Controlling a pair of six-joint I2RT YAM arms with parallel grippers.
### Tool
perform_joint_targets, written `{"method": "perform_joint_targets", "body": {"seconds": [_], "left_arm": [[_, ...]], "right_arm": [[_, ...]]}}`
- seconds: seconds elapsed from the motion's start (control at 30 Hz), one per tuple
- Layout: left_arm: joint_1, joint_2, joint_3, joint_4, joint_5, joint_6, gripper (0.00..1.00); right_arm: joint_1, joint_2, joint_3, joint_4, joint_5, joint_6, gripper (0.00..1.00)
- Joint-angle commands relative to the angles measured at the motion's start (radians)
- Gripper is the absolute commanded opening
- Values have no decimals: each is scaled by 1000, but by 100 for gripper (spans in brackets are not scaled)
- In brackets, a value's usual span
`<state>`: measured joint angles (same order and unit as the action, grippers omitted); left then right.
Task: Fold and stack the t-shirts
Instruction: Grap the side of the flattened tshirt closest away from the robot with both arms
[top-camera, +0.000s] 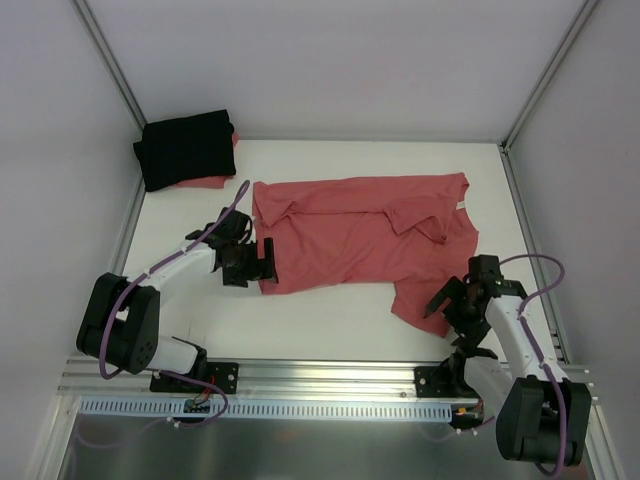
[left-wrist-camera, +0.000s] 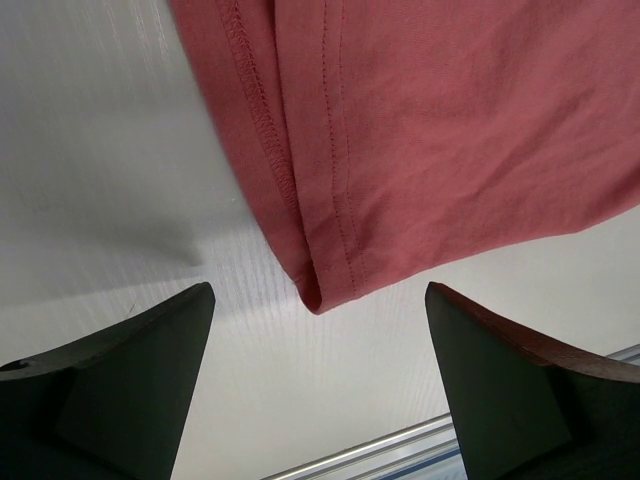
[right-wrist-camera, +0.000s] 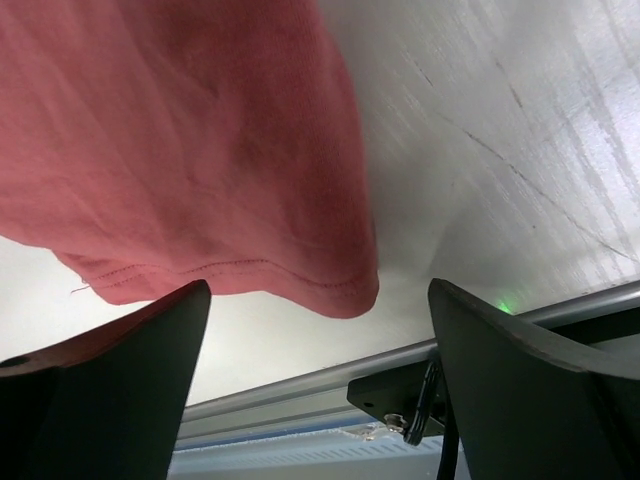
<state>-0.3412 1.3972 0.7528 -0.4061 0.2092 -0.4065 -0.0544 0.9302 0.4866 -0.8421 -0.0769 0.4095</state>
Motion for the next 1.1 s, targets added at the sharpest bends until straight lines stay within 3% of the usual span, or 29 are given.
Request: {"method": "perform_joint_targets", "body": {"seconds": [0.0,0.1,0.27,0.43,0.53,0.67,0.87,0.97,1.07], "left_arm": [[-7,-12,39,-19,22,9,89],[-7,-10,39,-20,19,14,89],[-7,-12,42,-26,18,18,89],[-7,-10,45,-30,18,20,89],[-7,-9,48,-33,18,23,89],[-5,-9,48,-36,15,25,89],[-7,-12,48,-36,13,24,88],[-7,-7,48,-33,24,21,80],[-7,3,51,-36,29,15,81]], "right_arm": [[8,-2,-22,34,-17,32,93],[8,7,-42,73,-35,34,69],[8,36,-49,112,-49,37,51],[8,48,-45,124,-41,31,47],[10,55,-46,133,-46,31,38],[8,58,-51,155,-60,31,4],[10,62,-19,149,-60,23,0],[10,71,9,144,-54,15,0],[8,81,15,147,-54,11,0]]}}
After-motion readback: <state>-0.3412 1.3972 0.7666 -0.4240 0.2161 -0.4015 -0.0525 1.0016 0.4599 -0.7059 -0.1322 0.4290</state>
